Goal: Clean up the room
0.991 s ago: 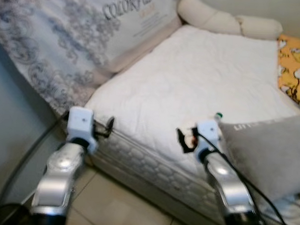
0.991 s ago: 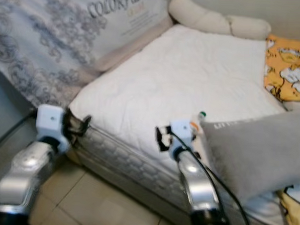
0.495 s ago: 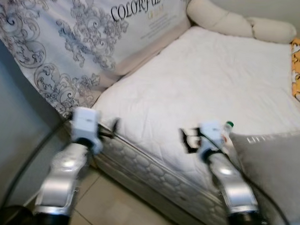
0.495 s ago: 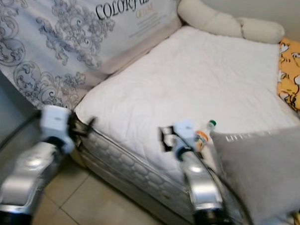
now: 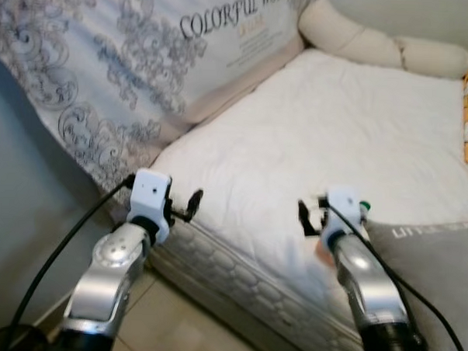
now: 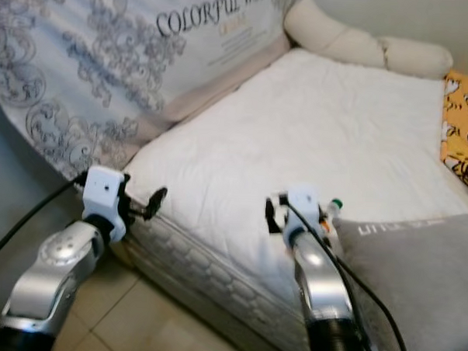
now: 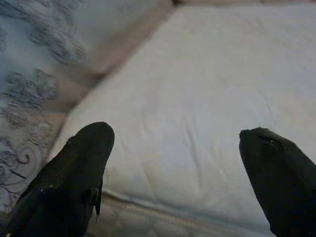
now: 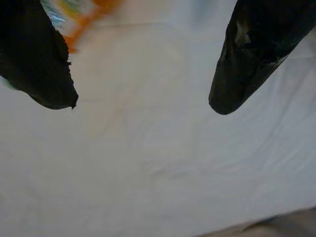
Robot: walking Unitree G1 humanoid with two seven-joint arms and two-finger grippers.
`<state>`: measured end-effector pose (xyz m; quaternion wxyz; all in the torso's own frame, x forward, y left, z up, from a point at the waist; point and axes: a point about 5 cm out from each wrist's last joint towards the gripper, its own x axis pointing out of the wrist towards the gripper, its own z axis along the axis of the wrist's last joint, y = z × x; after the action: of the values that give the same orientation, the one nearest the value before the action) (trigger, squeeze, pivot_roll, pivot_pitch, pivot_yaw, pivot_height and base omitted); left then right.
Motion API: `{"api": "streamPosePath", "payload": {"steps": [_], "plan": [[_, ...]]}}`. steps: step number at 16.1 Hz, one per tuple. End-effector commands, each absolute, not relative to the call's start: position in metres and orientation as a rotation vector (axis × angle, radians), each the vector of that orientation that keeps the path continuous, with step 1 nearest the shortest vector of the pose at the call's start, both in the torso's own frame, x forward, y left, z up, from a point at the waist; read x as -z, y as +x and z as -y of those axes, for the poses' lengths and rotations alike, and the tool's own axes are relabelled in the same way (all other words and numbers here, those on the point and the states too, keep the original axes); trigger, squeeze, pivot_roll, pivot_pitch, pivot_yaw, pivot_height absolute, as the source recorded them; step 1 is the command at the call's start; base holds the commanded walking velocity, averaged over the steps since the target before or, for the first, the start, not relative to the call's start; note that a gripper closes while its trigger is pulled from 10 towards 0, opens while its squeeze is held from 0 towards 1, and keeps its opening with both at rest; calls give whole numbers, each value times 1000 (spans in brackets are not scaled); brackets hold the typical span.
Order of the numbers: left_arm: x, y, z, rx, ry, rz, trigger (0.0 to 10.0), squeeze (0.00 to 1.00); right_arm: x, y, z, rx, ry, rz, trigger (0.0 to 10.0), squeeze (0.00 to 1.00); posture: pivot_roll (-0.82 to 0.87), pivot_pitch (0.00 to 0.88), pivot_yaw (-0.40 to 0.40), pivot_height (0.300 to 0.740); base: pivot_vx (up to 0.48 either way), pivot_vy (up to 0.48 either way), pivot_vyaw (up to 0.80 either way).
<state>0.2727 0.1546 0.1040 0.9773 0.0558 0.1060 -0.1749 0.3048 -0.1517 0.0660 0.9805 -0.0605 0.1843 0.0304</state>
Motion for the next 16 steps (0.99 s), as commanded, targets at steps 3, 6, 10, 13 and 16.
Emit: {"api": "streamPosePath", "payload": {"steps": [3, 6, 10, 13, 16], "plan": [[-106, 273, -137, 546, 153, -218, 10000, 0, -56, 318, 159, 23, -64, -539, 10000, 0, 56, 0, 21, 740, 0, 0, 0], [-111, 278, -128, 667, 184, -217, 10000, 0, -54, 334, 175, 115, -50, -651, 10000, 0, 64, 0, 13, 740, 0, 0, 0], [-112, 274, -122, 817, 224, -252, 10000, 0, -62, 345, 196, 248, -58, -687, 10000, 0, 73, 0, 13, 740, 0, 0, 0], [-111, 269, -121, 870, 226, -275, 10000, 0, -58, 342, 212, 333, -45, -732, 10000, 0, 73, 0, 18, 740, 0, 0, 0], [-109, 266, -123, 866, 219, -283, 10000, 0, -51, 337, 216, 352, -13, -775, 10000, 0, 78, 0, 17, 740, 0, 0, 0]]}}
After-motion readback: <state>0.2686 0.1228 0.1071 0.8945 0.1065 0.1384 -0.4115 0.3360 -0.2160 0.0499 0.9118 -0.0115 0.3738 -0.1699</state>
